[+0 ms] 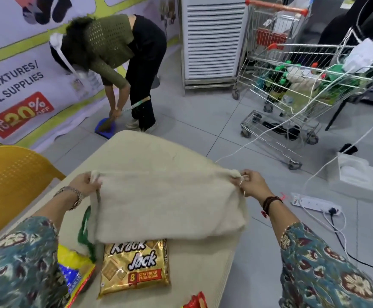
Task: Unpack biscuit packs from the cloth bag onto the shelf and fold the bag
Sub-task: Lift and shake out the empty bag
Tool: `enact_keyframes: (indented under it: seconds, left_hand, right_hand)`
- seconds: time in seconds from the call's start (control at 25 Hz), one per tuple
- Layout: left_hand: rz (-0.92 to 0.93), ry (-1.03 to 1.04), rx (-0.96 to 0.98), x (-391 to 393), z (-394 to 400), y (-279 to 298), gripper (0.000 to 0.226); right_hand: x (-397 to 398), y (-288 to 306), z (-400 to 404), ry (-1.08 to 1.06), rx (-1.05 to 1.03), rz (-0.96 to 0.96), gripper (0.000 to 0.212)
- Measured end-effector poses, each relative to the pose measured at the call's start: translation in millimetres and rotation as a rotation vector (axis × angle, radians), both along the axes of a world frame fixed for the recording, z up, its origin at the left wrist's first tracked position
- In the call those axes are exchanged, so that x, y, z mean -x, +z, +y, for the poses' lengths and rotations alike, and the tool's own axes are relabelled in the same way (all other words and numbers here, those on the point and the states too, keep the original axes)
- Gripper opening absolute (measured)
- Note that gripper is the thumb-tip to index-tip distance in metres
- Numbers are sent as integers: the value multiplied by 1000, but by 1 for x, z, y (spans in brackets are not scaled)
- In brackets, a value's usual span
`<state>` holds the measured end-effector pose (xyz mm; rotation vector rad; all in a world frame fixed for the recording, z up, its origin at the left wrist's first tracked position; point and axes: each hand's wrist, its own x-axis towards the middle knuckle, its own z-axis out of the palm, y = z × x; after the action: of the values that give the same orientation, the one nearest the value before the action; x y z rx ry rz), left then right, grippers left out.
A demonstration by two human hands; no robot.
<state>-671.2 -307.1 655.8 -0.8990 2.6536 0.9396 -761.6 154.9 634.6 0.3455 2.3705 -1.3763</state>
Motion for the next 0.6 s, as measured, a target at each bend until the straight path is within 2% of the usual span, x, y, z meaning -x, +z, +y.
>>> enact_keyframes:
  seconds: [0.04,0.08,0.2,0.28,0.44,0.6]
  left_hand:
    - [72,74,-41,6,0,-8,13]
    - [114,130,-94,11,-1,-17,16]
    - [91,191,-228,14,6,-36,55]
    - [36,166,-190,7,14,-46,63]
    - [35,-14,33,-39,39,-63,55]
    - [184,9,59,-104,77,-69,43]
  right_hand:
    - [10,-8,-6,-49,3,25,30]
    - [17,-16,-11,-73,-8,41,29]
    - [23,-37,-20,-64,-65,26,36]
    - [16,-48,-26,-51,-143,64,48]
    - [-40,-44,-51,-28,-161,285,38]
    - [-119,-48,-78,339,-227,419,31]
